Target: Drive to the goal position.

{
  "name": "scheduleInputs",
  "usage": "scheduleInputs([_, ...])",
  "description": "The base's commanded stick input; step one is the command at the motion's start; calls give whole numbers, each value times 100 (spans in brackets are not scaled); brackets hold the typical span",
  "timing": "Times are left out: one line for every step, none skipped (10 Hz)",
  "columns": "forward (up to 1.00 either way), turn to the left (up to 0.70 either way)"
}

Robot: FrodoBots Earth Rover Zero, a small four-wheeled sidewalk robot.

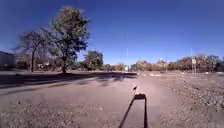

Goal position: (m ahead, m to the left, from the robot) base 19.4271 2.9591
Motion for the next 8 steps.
scheduleInputs([50,0])
scheduleInputs([50,0])
scheduleInputs([50,0])
scheduleInputs([50,0])
scheduleInputs([50,0])
scheduleInputs([50,0])
scheduleInputs([50,0])
scheduleInputs([50,0])
